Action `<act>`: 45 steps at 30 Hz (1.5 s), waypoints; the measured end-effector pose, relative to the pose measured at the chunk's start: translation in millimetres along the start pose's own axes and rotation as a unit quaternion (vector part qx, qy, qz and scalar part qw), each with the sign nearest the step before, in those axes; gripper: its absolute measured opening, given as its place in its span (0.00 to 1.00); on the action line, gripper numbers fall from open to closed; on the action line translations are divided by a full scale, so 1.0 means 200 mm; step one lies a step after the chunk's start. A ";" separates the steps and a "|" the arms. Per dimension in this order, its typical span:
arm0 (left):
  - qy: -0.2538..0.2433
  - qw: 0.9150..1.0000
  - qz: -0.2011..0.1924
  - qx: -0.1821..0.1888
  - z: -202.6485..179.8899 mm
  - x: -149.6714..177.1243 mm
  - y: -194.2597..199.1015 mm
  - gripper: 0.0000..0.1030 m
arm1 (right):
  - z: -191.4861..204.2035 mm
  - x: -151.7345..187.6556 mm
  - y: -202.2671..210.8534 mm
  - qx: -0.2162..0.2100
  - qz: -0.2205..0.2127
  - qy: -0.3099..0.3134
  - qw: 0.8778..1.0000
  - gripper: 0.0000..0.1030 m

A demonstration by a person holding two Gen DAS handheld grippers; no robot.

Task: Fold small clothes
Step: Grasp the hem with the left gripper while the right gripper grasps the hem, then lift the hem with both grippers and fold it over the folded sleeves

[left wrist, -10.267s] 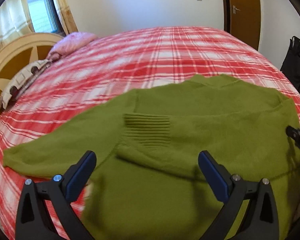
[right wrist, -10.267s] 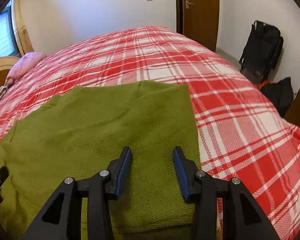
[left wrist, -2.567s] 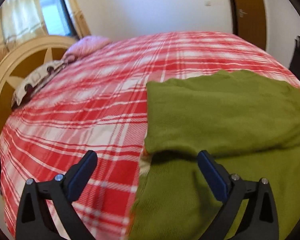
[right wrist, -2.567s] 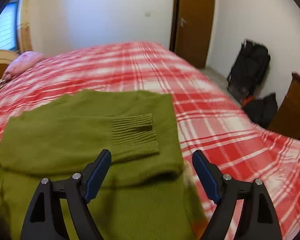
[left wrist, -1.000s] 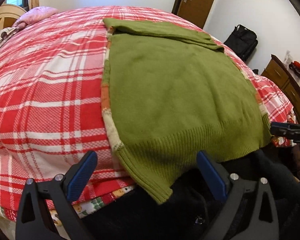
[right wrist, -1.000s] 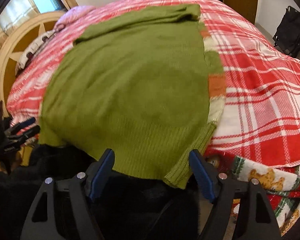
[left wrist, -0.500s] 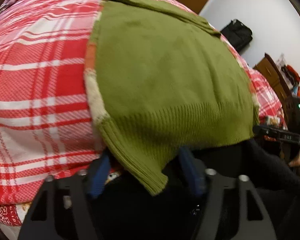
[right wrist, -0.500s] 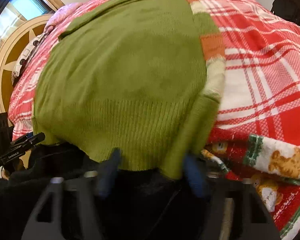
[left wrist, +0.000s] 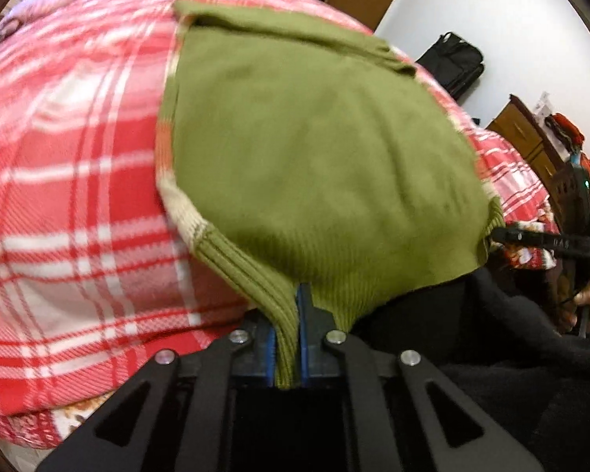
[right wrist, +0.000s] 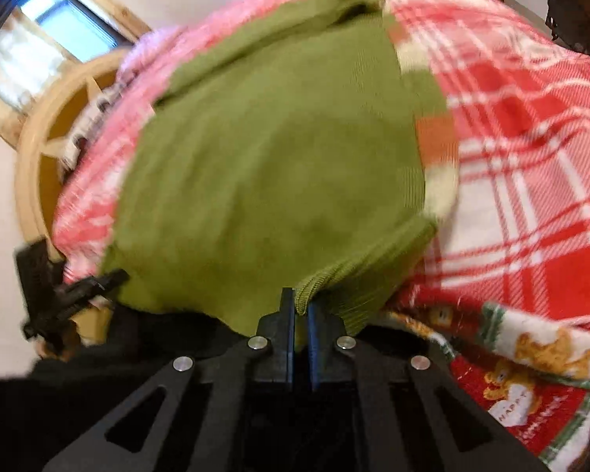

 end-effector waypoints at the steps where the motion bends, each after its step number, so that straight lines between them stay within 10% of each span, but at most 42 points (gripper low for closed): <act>1: -0.003 1.000 -0.009 0.003 0.00 -0.02 0.04 0.09 | 0.02 -0.02 0.05 -0.014 -0.013 -0.001 1.000 0.05; 14: 0.012 0.996 -0.085 0.026 0.10 -0.57 0.25 0.09 | -0.01 -0.58 0.27 -0.046 -0.128 -0.028 0.990 0.05; 26: 0.076 0.995 -0.042 -0.044 0.33 -0.94 -0.03 0.17 | -0.25 -0.98 -0.06 0.021 -0.132 -0.071 0.988 0.05; 31: 0.088 0.993 -0.047 -0.060 0.43 -0.93 0.05 0.72 | -0.31 -0.98 -0.03 -0.079 -0.122 -0.108 0.983 0.06; 33: 0.078 0.991 -0.075 -0.074 0.47 -0.92 0.12 0.80 | -0.31 -0.97 0.05 -0.102 -0.137 -0.107 0.979 0.06; 38: 0.064 0.986 -0.119 -0.100 0.57 -0.88 0.26 0.83 | -0.25 -0.93 0.12 -0.070 -0.144 -0.067 0.985 0.07; 42: 0.040 0.989 -0.114 -0.089 0.54 -0.88 0.21 0.83 | -0.24 -0.95 0.15 -0.163 -0.159 -0.101 0.969 0.07; 45: 0.017 0.990 -0.101 -0.093 0.48 -0.90 0.15 0.83 | -0.26 -0.97 0.16 -0.140 -0.171 -0.111 0.969 0.07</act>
Point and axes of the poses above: each gripper's, at about its wrist camera, not at the fingertips, and y roughly against the way its jaws point, z to its left, x to its underside, the point moved 6 cm from there along -y, roughly the way its jaws point, and after that the axes turned 8 degrees about z, right-handed, at the moved point
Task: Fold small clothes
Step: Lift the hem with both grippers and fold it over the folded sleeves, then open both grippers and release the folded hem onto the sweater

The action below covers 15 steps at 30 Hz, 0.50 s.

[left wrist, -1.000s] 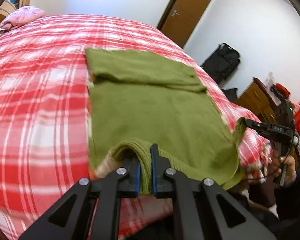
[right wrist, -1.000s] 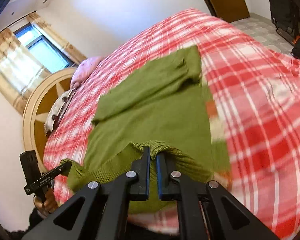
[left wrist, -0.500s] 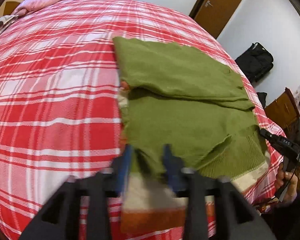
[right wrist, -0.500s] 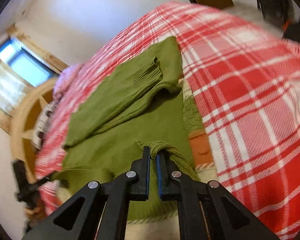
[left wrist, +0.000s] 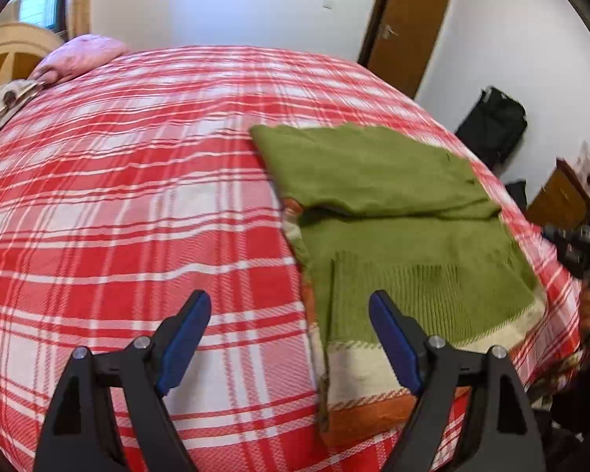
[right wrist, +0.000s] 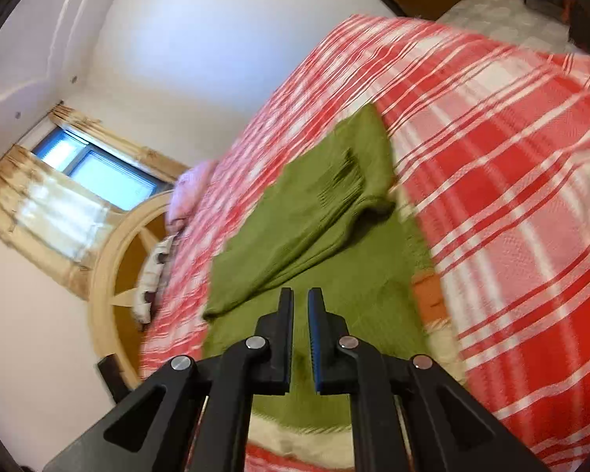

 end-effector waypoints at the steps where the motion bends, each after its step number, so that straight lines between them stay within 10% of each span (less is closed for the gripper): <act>1: -0.010 1.000 0.001 0.000 -0.02 0.00 -0.01 0.83 | 0.00 0.00 0.00 0.018 -0.003 0.012 1.000 0.07; 8: -0.079 0.997 -0.020 -0.003 -0.23 -0.04 -0.03 0.93 | 0.19 0.06 0.10 0.034 -0.067 0.126 0.989 0.07; 15: -0.101 0.995 0.002 -0.008 -0.30 -0.05 -0.15 0.93 | 0.05 0.12 0.00 0.136 -0.005 0.141 0.981 0.08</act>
Point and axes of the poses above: each gripper's, at about its wrist camera, not at the fingertips, and y roughly against the way its jaws point, z to its left, x to its underside, the point moved 6 cm from there along -y, roughly the way its jaws point, and after that the axes turned 8 degrees about z, right-handed, at the moved point
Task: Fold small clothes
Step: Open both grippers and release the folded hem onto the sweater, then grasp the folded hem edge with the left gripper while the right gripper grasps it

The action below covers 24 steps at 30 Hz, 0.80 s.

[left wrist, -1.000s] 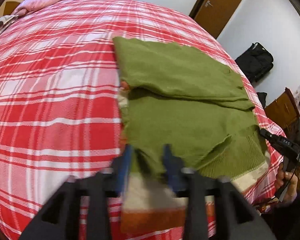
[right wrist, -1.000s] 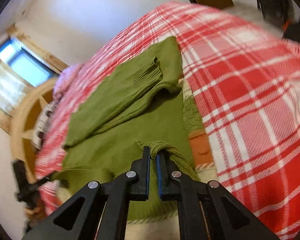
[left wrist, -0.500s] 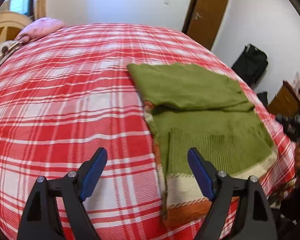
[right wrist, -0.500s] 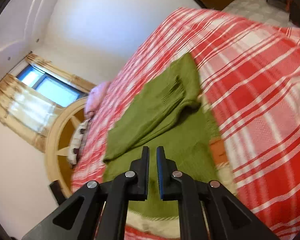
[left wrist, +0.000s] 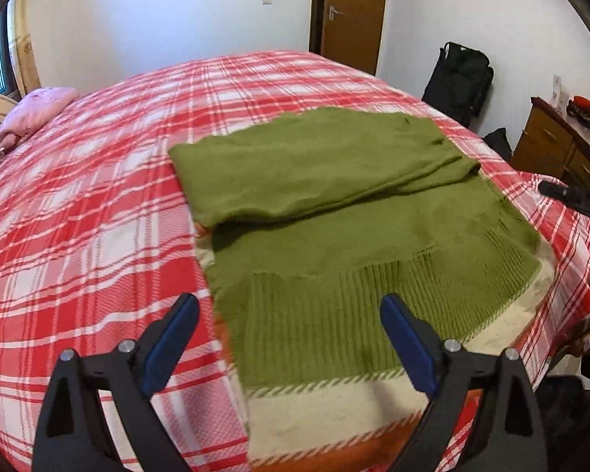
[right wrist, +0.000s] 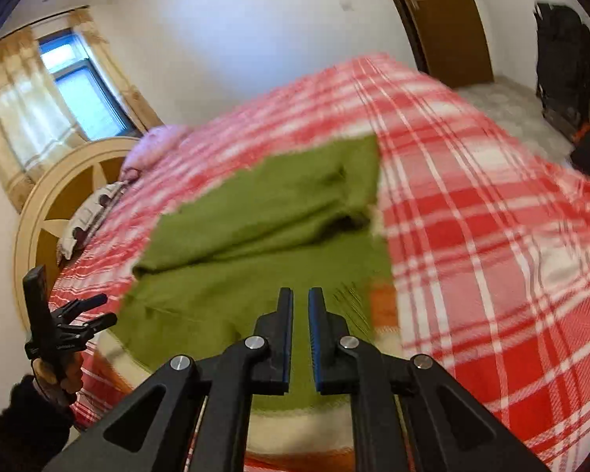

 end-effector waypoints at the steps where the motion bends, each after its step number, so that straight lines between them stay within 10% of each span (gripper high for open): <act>1: 0.000 1.000 0.007 0.000 -0.01 0.01 -0.02 0.93 | -0.03 0.01 -0.02 0.002 0.008 -0.011 1.000 0.09; 2: 0.000 1.000 0.012 0.001 -0.01 0.01 -0.03 0.93 | -0.07 0.02 -0.04 0.004 0.018 -0.024 1.000 0.13; 4: -0.003 1.000 0.019 -0.003 -0.03 0.03 -0.06 0.93 | -0.11 0.04 -0.08 0.008 0.031 -0.037 0.999 0.72; 5: -0.003 1.000 0.023 -0.008 -0.03 0.04 -0.07 0.93 | -0.12 0.06 -0.08 0.004 0.030 -0.040 0.999 0.77; 14: 0.000 0.999 0.032 -0.008 -0.05 0.08 -0.11 0.93 | -0.02 0.05 -0.10 0.081 0.017 0.055 0.995 0.74; 19: 0.009 1.000 0.015 0.010 -0.05 0.03 -0.07 0.93 | -0.03 0.02 -0.25 0.109 0.036 0.093 0.989 0.44; 24: 0.013 1.000 -0.003 0.022 -0.02 0.00 0.00 0.93 | 0.02 0.05 -0.33 0.151 0.055 0.163 0.973 0.37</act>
Point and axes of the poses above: each gripper's, at about its wrist camera, not at the fingertips, and y roughly against the way its jaws point, z to its left, x to its underside, the point moved 6 cm from there along -y, roughly the way its jaws point, and after that the axes turned 8 degrees about z, right-handed, at the moved point
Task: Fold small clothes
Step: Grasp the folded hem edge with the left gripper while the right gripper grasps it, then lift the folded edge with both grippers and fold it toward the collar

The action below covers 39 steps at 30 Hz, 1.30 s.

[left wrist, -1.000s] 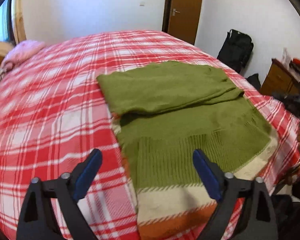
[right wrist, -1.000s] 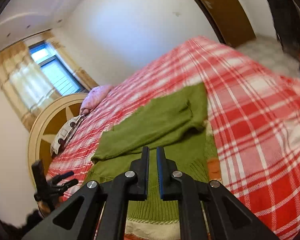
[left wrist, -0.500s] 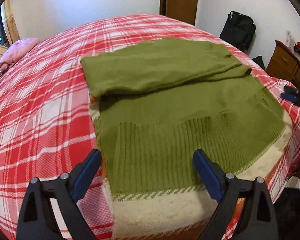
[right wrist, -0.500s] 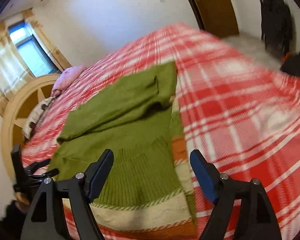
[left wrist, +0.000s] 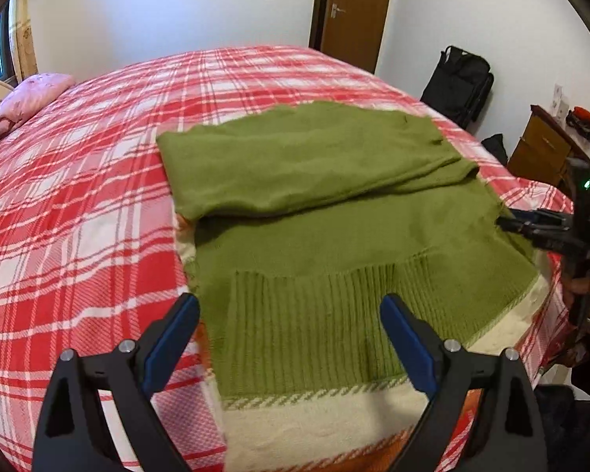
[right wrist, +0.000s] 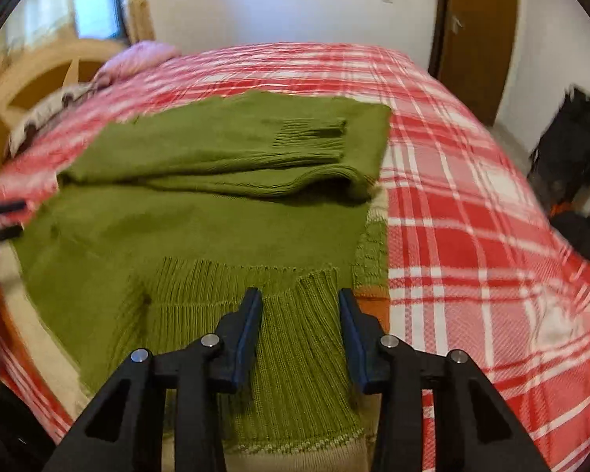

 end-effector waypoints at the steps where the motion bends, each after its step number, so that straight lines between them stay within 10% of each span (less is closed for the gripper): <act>1: -0.003 1.000 -0.003 0.003 0.00 0.00 0.01 0.93 | 0.00 0.00 0.00 -0.001 0.002 0.002 1.000 0.26; 8: -0.009 1.000 0.020 0.003 0.03 0.00 -0.10 0.90 | 0.04 0.03 0.05 0.027 -0.009 0.025 0.999 0.06; 19: 0.024 1.000 0.015 -0.011 0.10 0.03 -0.09 0.18 | 0.05 0.00 0.28 0.045 -0.076 -0.011 0.996 0.05; 25: 0.006 1.000 0.012 -0.019 0.06 0.04 -0.08 0.15 | 0.05 0.00 0.30 0.049 -0.080 -0.013 0.996 0.05; 28: -0.003 0.999 0.028 -0.021 0.06 0.05 -0.12 0.39 | 0.05 0.01 0.27 0.045 -0.072 -0.017 0.996 0.05; 32: -0.007 1.000 0.023 -0.016 0.04 0.02 -0.13 0.44 | 0.05 0.02 0.23 0.042 -0.062 -0.021 0.997 0.05; 35: -0.004 1.000 0.019 -0.006 0.04 0.03 -0.13 0.11 | 0.04 0.03 0.26 0.038 -0.067 -0.033 0.997 0.05; 39: -0.007 1.000 0.003 -0.012 0.01 0.04 -0.08 0.07 | 0.04 0.01 0.34 0.035 -0.084 -0.033 0.995 0.04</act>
Point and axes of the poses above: each gripper's, at about its wrist camera, not at the fingertips, and y roughly against the way its jaws point, z to its left, x to its underside, the point moved 6 cm from there along -y, roughly the way its jaws point, and after that the axes turned 8 degrees about z, right-handed, at the moved point
